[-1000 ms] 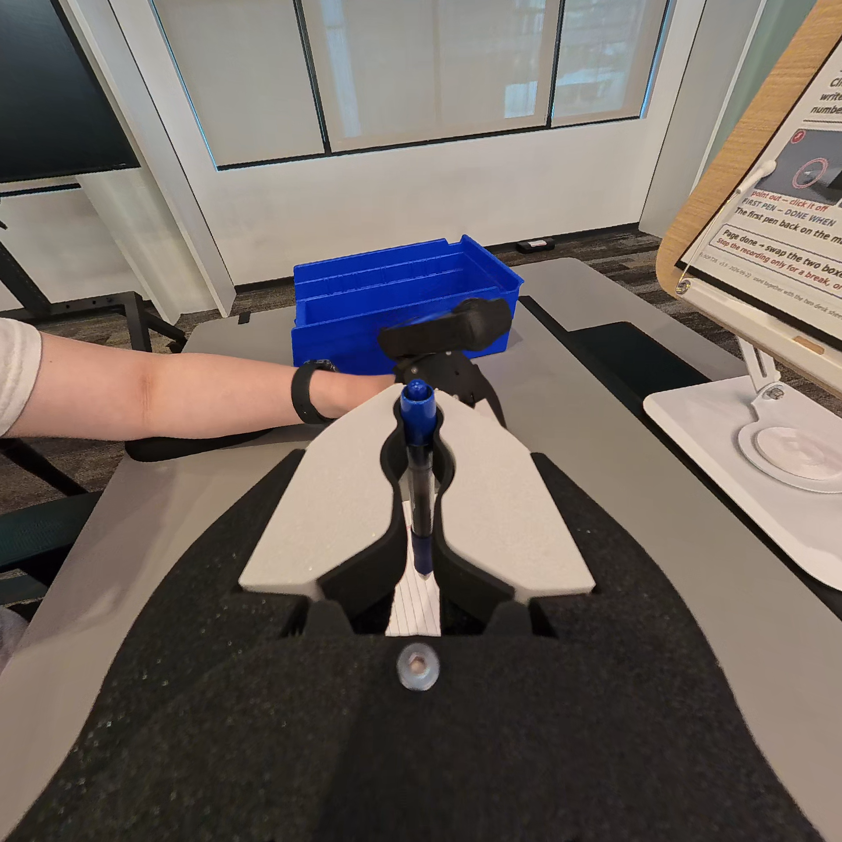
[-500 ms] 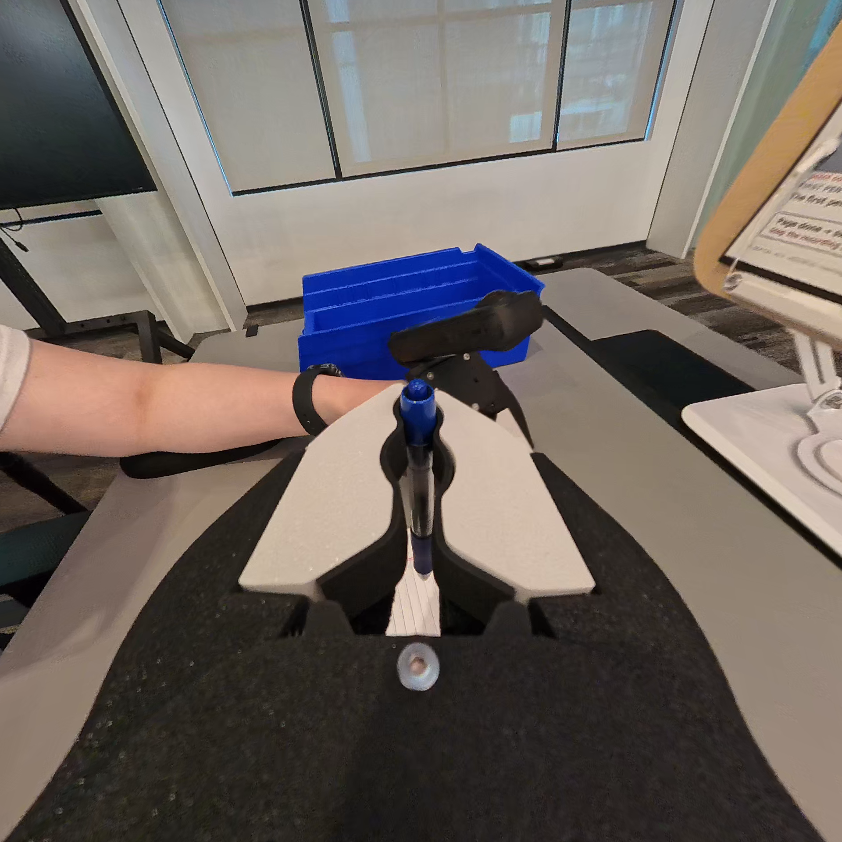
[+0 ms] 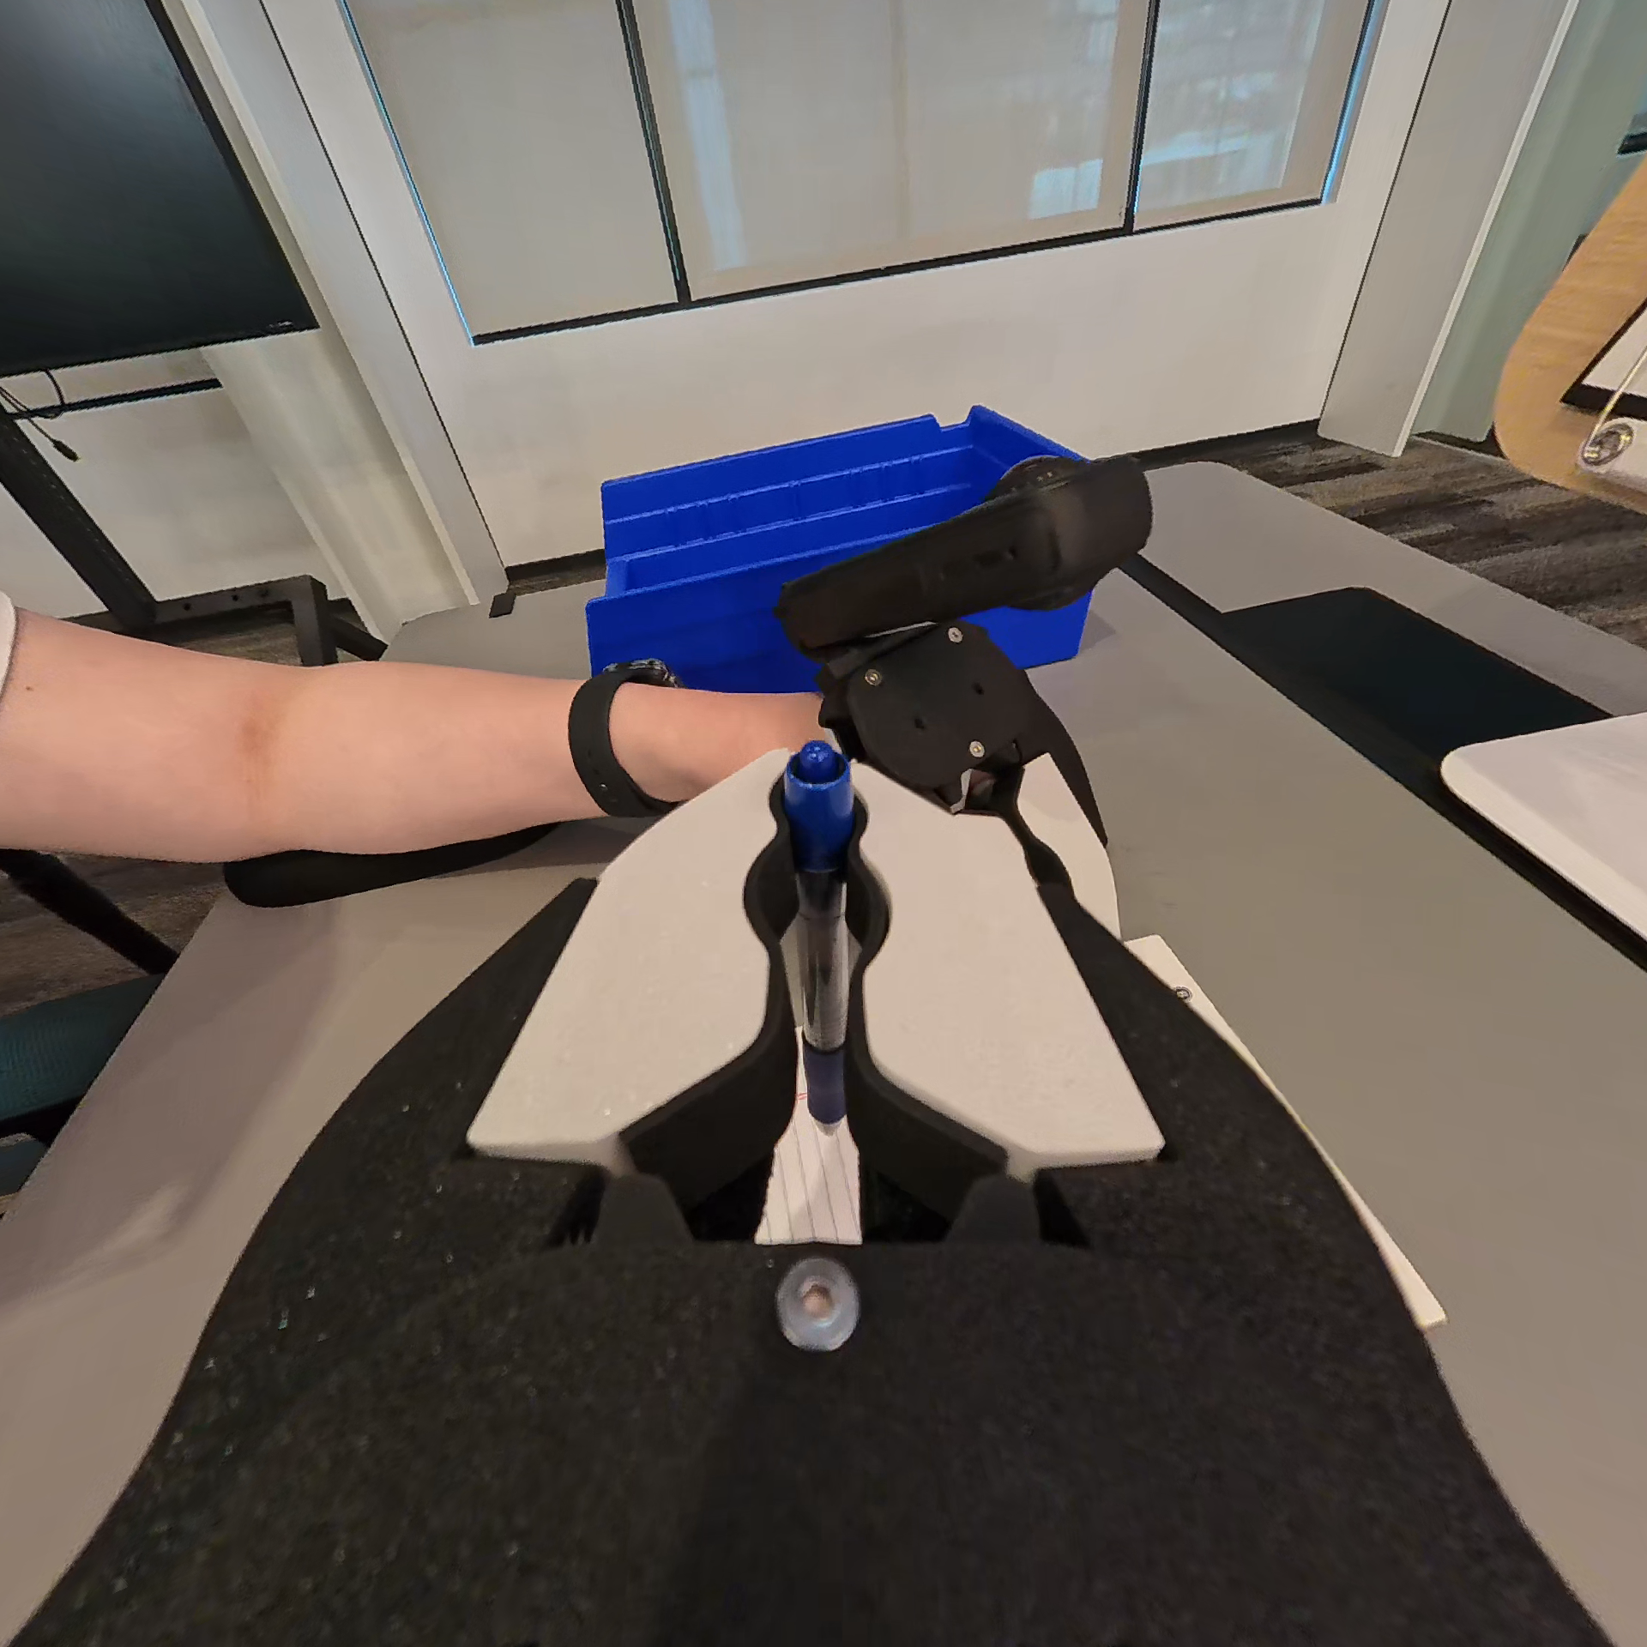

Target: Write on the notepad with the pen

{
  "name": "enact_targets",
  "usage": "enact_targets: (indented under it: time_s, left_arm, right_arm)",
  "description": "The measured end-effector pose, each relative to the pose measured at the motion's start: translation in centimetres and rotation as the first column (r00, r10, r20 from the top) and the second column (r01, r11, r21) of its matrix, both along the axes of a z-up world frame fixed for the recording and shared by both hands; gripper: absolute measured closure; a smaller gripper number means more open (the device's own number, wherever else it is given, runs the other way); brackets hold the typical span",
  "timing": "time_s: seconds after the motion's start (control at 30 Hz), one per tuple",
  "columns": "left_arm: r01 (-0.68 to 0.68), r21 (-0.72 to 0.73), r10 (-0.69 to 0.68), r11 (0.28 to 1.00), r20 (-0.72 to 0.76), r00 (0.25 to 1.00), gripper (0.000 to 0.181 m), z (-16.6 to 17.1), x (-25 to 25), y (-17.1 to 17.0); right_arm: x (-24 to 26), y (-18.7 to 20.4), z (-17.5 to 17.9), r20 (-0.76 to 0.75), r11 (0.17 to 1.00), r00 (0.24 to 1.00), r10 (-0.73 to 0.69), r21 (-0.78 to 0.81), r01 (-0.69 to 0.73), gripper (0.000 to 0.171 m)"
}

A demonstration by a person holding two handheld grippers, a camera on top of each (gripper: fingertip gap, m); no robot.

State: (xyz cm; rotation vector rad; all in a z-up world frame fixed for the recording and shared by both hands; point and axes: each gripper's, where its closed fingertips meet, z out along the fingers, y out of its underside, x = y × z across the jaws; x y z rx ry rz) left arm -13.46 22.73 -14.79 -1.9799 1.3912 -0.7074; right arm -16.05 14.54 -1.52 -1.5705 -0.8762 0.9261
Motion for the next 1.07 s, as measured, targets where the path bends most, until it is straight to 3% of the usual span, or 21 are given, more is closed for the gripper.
enact_targets:
  time_s: [1.07]
  left_arm:
    - [-0.001,-0.003,0.001,1.0,0.0,1.0,0.181,0.0,0.0,0.1]
  right_arm:
    - [-1.8,1.6,-1.8,0.026,0.999,1.0,0.004,0.04,-0.005,0.166]
